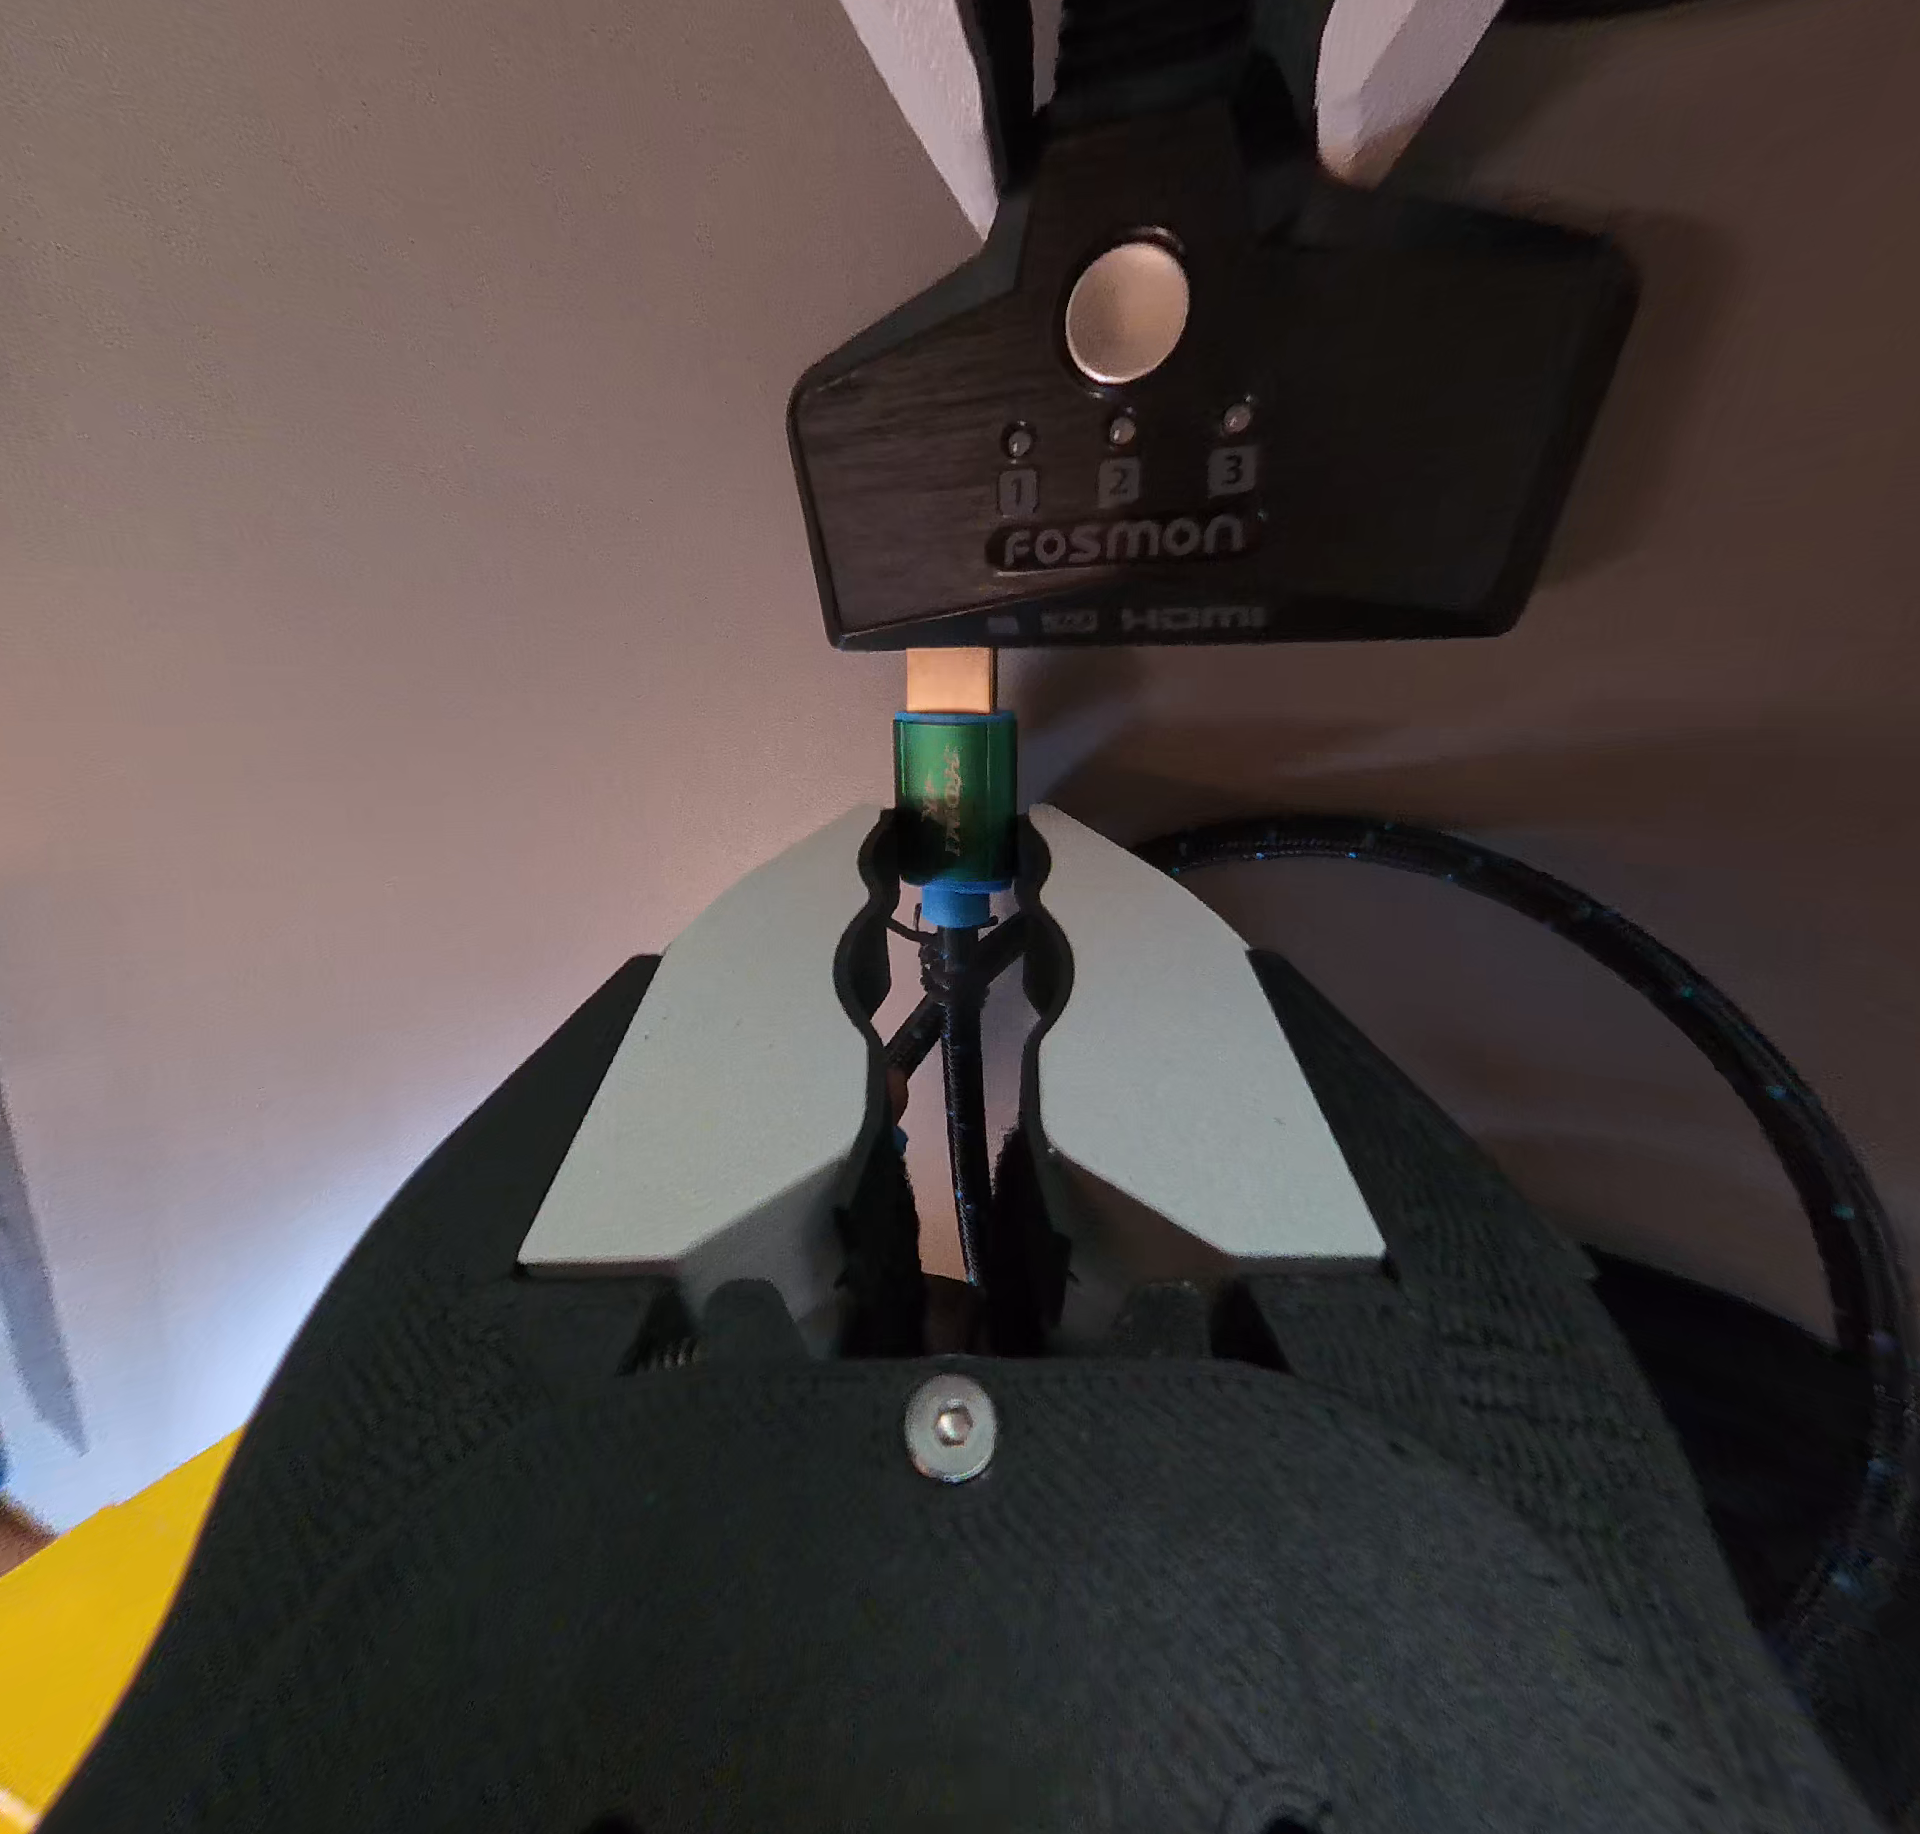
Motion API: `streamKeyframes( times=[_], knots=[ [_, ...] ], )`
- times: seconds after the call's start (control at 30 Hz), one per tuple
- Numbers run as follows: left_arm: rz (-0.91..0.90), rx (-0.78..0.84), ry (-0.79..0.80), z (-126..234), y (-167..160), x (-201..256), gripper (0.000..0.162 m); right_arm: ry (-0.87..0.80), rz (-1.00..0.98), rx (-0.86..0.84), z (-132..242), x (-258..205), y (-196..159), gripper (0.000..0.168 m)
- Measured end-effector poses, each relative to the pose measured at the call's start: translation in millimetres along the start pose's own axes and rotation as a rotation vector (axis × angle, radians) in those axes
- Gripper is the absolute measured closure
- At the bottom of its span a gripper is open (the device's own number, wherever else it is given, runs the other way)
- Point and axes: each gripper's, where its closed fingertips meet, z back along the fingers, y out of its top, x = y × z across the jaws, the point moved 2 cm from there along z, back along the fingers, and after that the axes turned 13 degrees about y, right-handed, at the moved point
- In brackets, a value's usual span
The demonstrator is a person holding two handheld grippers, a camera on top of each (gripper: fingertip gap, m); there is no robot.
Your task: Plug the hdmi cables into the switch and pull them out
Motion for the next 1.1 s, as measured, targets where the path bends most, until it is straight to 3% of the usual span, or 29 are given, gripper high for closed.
streamKeyframes(
  times=[0.17,0.43,0.47,0.57,0.63,0.77,0.9,1.1],
  knots=[
    [-0.039,-0.057,0.034,-4.2,4.4,-4.2,0.144,0.010,0.009,0.096,1.3,0.5,6.2,0.131],
    [0.031,-0.030,-0.060,-7.0,6.3,-5.4,0.144,-0.016,-0.019,0.070,1.1,3.8,3.5,0.130],
    [0.059,-0.009,-0.073,-7.3,7.2,-5.0,0.143,-0.011,-0.030,0.078,1.8,3.5,3.0,0.127],
    [0.147,0.050,-0.128,-5.9,6.9,-2.6,0.137,0.035,-0.068,0.104,4.8,-0.3,2.5,0.094],
    [0.190,0.084,-0.165,-5.2,4.9,-1.0,0.136,-0.007,-0.072,0.103,7.8,5.9,2.4,0.084],
    [0.247,0.143,-0.208,-5.7,3.7,-0.4,0.136,-0.020,-0.025,0.048,2.8,8.9,7.3,0.079],
    [0.292,0.206,-0.294,-5.2,3.8,3.5,0.135,-0.021,0.048,-0.036,-0.2,11.6,9.3,0.088],
    [0.335,0.275,-0.340,-5.0,2.4,2.8,0.136,-0.004,0.051,-0.012,0.5,16.0,21.2,0.066]
  ],
)
